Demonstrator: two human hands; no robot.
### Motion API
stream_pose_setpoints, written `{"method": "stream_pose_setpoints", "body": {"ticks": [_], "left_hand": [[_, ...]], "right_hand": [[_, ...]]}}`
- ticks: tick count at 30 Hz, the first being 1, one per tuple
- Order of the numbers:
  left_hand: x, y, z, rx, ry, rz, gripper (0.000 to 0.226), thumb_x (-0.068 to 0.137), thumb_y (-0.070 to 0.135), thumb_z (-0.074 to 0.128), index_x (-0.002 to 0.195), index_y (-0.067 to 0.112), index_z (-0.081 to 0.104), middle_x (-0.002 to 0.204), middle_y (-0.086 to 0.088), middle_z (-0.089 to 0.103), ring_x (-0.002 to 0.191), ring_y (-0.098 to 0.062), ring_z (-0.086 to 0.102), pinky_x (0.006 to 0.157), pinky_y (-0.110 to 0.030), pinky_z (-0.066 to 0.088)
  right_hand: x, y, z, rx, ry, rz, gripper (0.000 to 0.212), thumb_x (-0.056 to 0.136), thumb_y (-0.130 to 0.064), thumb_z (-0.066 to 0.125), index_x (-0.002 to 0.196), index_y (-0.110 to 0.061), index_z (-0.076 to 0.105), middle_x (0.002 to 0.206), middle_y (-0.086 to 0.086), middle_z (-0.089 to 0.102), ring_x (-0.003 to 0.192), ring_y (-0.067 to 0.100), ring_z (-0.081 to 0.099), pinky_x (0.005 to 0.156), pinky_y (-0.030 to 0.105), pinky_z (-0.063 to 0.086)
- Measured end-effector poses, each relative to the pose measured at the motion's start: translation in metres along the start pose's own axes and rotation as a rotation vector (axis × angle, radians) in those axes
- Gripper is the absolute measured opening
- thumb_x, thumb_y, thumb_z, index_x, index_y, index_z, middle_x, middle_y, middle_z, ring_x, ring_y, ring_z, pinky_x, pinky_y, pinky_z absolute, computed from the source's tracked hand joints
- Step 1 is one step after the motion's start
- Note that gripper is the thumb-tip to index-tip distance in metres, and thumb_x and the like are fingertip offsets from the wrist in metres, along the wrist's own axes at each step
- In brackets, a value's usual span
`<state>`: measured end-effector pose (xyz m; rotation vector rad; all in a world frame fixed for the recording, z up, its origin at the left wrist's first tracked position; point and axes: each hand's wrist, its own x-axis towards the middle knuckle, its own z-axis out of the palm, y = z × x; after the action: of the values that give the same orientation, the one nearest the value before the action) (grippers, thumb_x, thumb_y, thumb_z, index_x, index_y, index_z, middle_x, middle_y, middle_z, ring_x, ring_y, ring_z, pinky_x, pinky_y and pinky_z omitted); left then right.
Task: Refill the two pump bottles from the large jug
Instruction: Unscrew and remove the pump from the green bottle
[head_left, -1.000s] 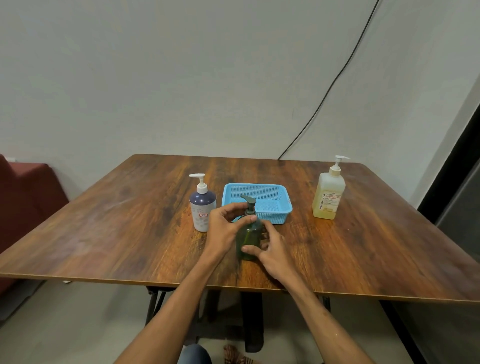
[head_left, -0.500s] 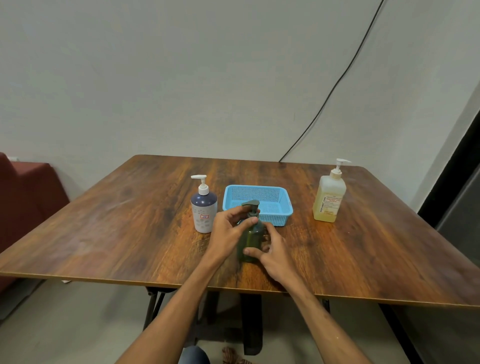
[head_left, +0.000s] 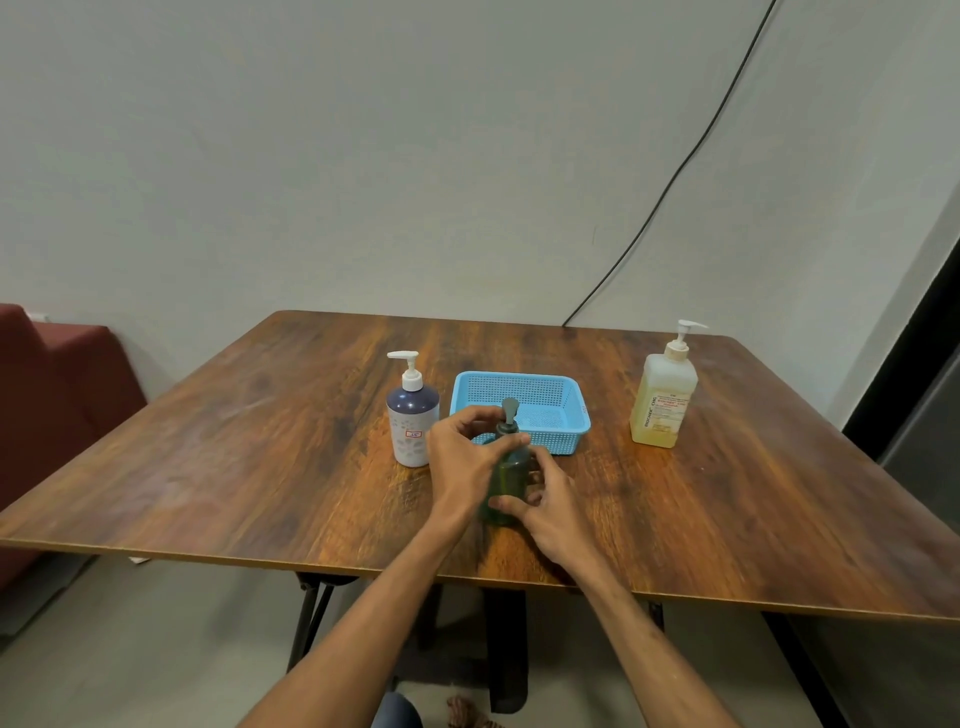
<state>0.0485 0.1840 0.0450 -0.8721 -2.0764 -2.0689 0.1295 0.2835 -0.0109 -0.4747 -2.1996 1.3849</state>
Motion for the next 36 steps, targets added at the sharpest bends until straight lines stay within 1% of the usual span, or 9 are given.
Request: {"method": "stream_pose_setpoints", "body": {"ticks": [4, 8, 12, 21, 24, 28, 30, 33, 36], "left_hand": [[-0.001, -0.001, 0.002, 0.025, 0.043, -0.008, 0.033, 0.067, 0.024, 0.089, 0.095, 0.017, 0.074, 0.094, 0.011, 0.072, 0.088, -0.002, 0.069, 0.077, -0.029, 0.061], [0.004, 0.013, 0.004, -0.011, 0.111, 0.022, 0.035, 0.066, 0.028, 0.089, 0.094, 0.018, 0.072, 0.093, 0.011, 0.072, 0.087, -0.003, 0.070, 0.075, -0.029, 0.061], [0.018, 0.037, 0.001, -0.031, 0.140, 0.086, 0.038, 0.065, 0.028, 0.090, 0.095, 0.014, 0.073, 0.092, 0.011, 0.073, 0.085, -0.002, 0.070, 0.076, -0.027, 0.061], [0.038, 0.079, -0.026, -0.125, 0.175, 0.164, 0.045, 0.061, 0.028, 0.093, 0.096, 0.009, 0.074, 0.089, -0.001, 0.075, 0.082, -0.018, 0.072, 0.077, -0.044, 0.061], [0.040, 0.091, -0.039, -0.125, 0.182, 0.195, 0.046, 0.062, 0.031, 0.092, 0.097, 0.009, 0.073, 0.090, -0.003, 0.074, 0.085, -0.019, 0.072, 0.077, -0.041, 0.061], [0.036, 0.096, -0.055, -0.155, 0.217, 0.212, 0.035, 0.062, 0.019, 0.092, 0.092, 0.013, 0.072, 0.083, 0.002, 0.073, 0.077, -0.011, 0.071, 0.071, -0.026, 0.059], [0.033, 0.089, -0.065, -0.145, 0.219, 0.198, 0.035, 0.063, 0.018, 0.091, 0.092, 0.016, 0.072, 0.082, 0.005, 0.073, 0.078, -0.009, 0.071, 0.073, -0.028, 0.060], [0.026, 0.070, -0.079, -0.109, 0.228, 0.148, 0.040, 0.063, 0.027, 0.090, 0.096, 0.014, 0.074, 0.090, -0.001, 0.075, 0.086, -0.017, 0.072, 0.080, -0.040, 0.060], [0.016, 0.052, -0.090, -0.079, 0.258, 0.127, 0.040, 0.067, 0.022, 0.089, 0.102, 0.011, 0.074, 0.095, -0.001, 0.075, 0.089, -0.016, 0.072, 0.082, -0.037, 0.060]], "right_hand": [[0.000, 0.000, 0.000, 0.006, 0.003, 0.005, 0.072, 0.078, -0.021, 0.084, 0.132, -0.042, 0.041, 0.124, -0.018, 0.051, 0.111, 0.006, 0.058, 0.093, 0.029, 0.056], [0.001, 0.002, 0.001, 0.034, -0.007, 0.000, 0.070, 0.074, -0.025, 0.087, 0.128, -0.042, 0.046, 0.129, -0.009, 0.058, 0.111, 0.012, 0.064, 0.089, 0.039, 0.059], [0.004, 0.005, 0.001, 0.021, 0.001, 0.010, 0.072, 0.073, -0.029, 0.087, 0.133, -0.034, 0.047, 0.131, -0.006, 0.059, 0.113, 0.013, 0.063, 0.089, 0.039, 0.059], [0.002, 0.005, 0.000, 0.027, -0.005, -0.045, 0.068, 0.073, -0.025, 0.088, 0.129, -0.032, 0.050, 0.128, -0.007, 0.061, 0.114, 0.010, 0.063, 0.086, 0.034, 0.060], [0.001, 0.004, -0.001, 0.017, -0.004, -0.052, 0.067, 0.074, -0.024, 0.087, 0.130, -0.030, 0.050, 0.127, -0.008, 0.061, 0.114, 0.009, 0.062, 0.088, 0.030, 0.059], [0.000, 0.004, -0.001, 0.010, -0.007, -0.048, 0.069, 0.075, -0.025, 0.087, 0.132, -0.026, 0.049, 0.129, -0.007, 0.061, 0.114, 0.011, 0.062, 0.089, 0.032, 0.059], [0.000, 0.003, -0.001, 0.002, -0.002, -0.046, 0.069, 0.075, -0.025, 0.086, 0.132, -0.026, 0.049, 0.128, -0.007, 0.061, 0.113, 0.010, 0.062, 0.088, 0.032, 0.059], [0.001, 0.003, -0.001, 0.009, 0.006, -0.042, 0.067, 0.073, -0.022, 0.088, 0.129, -0.027, 0.051, 0.125, -0.005, 0.062, 0.111, 0.010, 0.063, 0.085, 0.028, 0.058], [0.002, 0.002, -0.001, -0.003, 0.011, -0.040, 0.066, 0.072, -0.021, 0.088, 0.126, -0.029, 0.051, 0.124, -0.005, 0.062, 0.109, 0.012, 0.063, 0.086, 0.031, 0.058]]}}
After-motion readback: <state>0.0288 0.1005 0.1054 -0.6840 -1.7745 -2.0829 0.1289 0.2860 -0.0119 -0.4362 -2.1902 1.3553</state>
